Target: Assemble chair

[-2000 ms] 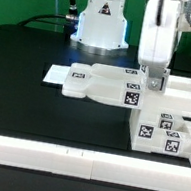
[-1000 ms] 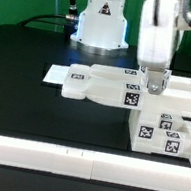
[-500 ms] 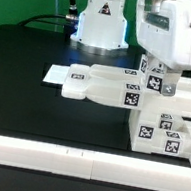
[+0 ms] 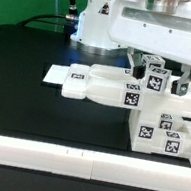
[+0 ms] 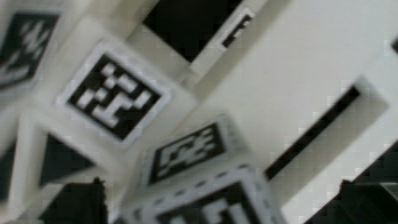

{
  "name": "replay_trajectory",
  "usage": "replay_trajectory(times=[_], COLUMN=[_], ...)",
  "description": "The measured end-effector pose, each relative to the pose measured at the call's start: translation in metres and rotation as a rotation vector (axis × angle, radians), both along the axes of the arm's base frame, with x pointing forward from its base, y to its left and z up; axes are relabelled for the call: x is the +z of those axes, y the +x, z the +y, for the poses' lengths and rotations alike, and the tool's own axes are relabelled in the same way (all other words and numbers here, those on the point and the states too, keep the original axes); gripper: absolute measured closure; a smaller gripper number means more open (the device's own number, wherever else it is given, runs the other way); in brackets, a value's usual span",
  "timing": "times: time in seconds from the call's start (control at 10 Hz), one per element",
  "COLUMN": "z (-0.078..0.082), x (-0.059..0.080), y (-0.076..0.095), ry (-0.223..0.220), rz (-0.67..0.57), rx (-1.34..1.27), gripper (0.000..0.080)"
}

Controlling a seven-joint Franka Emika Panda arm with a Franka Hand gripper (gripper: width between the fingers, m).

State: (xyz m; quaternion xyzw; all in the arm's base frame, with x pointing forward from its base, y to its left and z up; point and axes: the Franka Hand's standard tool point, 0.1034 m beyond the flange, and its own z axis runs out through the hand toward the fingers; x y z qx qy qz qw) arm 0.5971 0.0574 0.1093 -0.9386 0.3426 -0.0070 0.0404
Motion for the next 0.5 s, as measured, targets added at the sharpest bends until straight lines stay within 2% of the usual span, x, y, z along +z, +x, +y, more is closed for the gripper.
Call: replay_trajectory(times=[0.4, 0.5], z=[-0.0009, -0.0012], x=[0.0, -0.0002], y=[0.0007, 0.0006], ry=[-0.031, -0.031], rz=[-0.014, -0.013], rx=[0.274, 0.266], gripper=[0.0151, 0.0201])
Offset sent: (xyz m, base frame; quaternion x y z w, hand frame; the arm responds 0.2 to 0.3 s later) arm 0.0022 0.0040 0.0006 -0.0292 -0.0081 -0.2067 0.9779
